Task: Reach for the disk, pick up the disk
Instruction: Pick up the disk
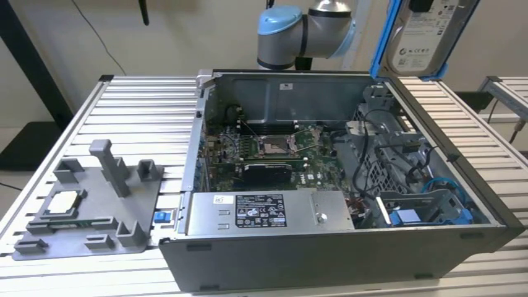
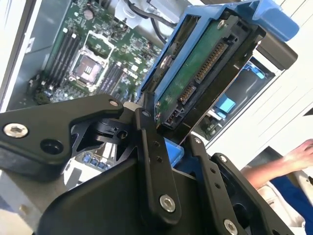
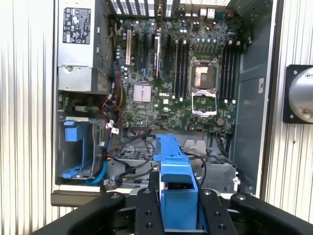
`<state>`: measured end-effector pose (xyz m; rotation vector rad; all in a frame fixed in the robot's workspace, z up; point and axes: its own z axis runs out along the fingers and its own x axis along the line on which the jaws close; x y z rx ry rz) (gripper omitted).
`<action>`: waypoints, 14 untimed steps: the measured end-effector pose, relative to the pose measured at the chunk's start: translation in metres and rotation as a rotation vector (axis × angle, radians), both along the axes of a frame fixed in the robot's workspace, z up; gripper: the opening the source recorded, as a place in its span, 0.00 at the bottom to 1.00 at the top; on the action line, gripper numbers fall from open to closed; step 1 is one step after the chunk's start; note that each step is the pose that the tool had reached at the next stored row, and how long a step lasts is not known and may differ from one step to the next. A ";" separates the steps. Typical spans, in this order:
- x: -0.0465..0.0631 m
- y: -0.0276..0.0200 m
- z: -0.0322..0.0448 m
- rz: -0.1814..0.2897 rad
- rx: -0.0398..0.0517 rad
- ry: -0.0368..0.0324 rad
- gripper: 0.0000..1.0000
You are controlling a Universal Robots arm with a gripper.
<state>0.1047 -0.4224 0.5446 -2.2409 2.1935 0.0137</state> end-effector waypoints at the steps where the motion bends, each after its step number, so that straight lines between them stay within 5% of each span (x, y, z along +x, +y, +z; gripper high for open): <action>1: 0.000 -0.0034 -0.0001 0.000 0.0001 0.0000 0.00; 8: 0.000 -0.0322 -0.0008 0.000 0.0000 0.0000 0.00; 14: 0.000 -0.0519 -0.0036 0.000 -0.0001 0.0000 0.00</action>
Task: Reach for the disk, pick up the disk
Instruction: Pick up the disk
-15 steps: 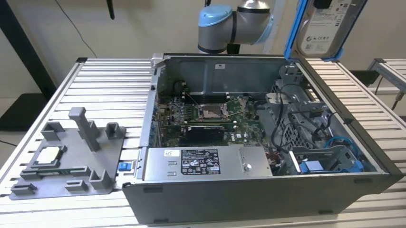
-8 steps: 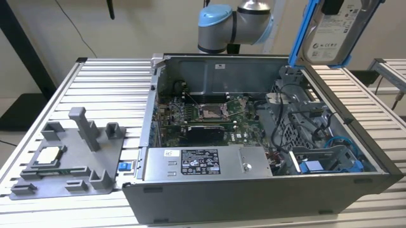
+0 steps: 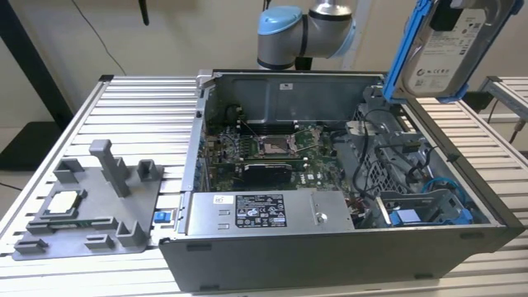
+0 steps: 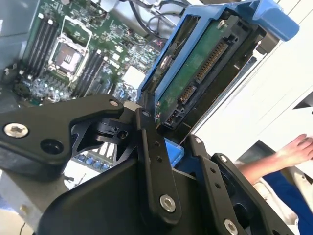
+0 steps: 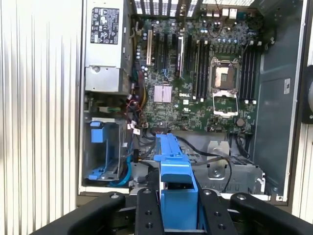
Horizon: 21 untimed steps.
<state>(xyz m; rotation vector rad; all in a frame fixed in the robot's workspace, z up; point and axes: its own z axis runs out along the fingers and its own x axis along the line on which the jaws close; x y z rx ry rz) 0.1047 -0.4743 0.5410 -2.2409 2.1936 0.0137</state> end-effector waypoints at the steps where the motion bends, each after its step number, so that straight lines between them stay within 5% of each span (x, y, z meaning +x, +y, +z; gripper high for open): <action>1: 0.000 -0.0027 -0.0009 0.000 0.0001 0.0000 0.00; 7: 0.000 -0.0195 -0.0063 0.000 0.0001 0.0000 0.00; 16: 0.000 -0.0572 -0.0178 0.000 0.0021 0.0000 0.00; 21: -0.001 -0.0734 -0.0268 0.000 0.0026 0.0000 0.00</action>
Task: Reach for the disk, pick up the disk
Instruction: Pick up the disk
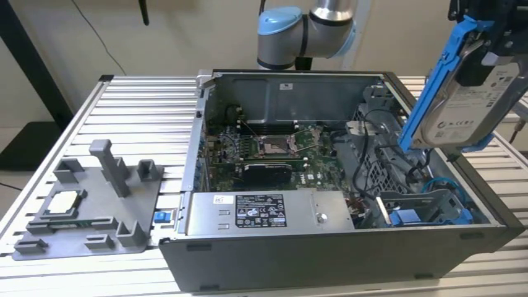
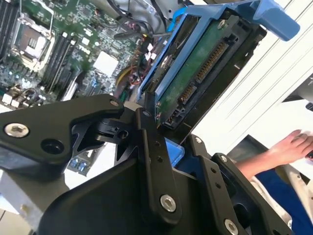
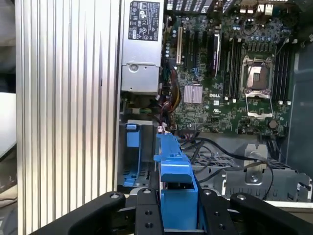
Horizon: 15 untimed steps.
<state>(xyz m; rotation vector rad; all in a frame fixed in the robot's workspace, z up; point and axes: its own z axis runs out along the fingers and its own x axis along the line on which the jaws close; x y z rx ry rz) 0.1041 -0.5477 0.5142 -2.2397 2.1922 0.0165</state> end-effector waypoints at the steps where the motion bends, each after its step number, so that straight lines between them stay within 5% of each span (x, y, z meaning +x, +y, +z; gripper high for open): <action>1: 0.000 -0.0022 -0.0020 0.000 0.0002 0.0000 0.00; 6: -0.002 -0.0088 -0.0111 0.000 0.0001 0.0000 0.00; 15: -0.002 -0.0093 -0.0136 0.000 0.0003 0.0000 0.00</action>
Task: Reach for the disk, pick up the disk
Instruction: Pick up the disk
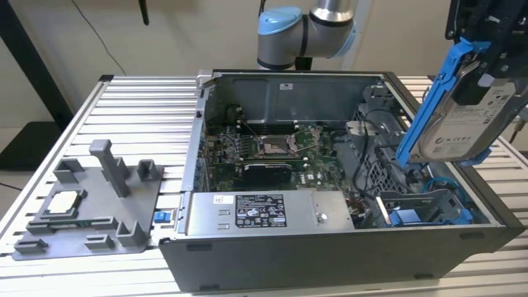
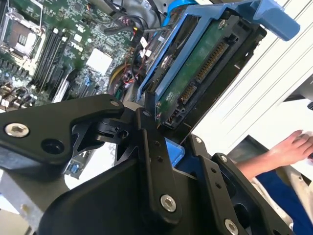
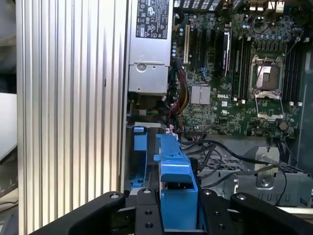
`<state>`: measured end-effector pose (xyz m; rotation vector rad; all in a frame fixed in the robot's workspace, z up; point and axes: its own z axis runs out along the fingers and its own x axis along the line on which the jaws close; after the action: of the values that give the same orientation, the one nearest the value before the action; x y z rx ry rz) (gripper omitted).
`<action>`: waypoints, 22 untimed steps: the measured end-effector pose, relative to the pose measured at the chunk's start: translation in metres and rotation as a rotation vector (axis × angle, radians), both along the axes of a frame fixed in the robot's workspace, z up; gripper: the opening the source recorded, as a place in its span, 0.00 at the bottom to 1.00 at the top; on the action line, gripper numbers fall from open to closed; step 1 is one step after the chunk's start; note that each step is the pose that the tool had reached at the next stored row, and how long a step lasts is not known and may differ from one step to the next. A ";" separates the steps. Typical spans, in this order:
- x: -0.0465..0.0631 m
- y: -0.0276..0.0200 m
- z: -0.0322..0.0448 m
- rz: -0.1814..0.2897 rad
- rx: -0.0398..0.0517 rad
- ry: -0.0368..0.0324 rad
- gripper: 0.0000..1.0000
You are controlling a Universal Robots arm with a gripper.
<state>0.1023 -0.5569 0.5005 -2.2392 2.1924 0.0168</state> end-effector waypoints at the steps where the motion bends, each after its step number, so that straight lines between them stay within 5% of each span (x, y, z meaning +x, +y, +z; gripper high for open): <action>1: 0.000 0.0000 -0.0005 0.000 0.0002 0.0000 0.00; 13: -0.001 -0.0012 -0.0206 -0.001 -0.0007 0.0001 0.00; 22: 0.000 -0.0156 -0.0372 -0.001 -0.0004 0.0010 0.00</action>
<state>0.1027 -0.5725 0.4633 -2.2390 2.1939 0.0175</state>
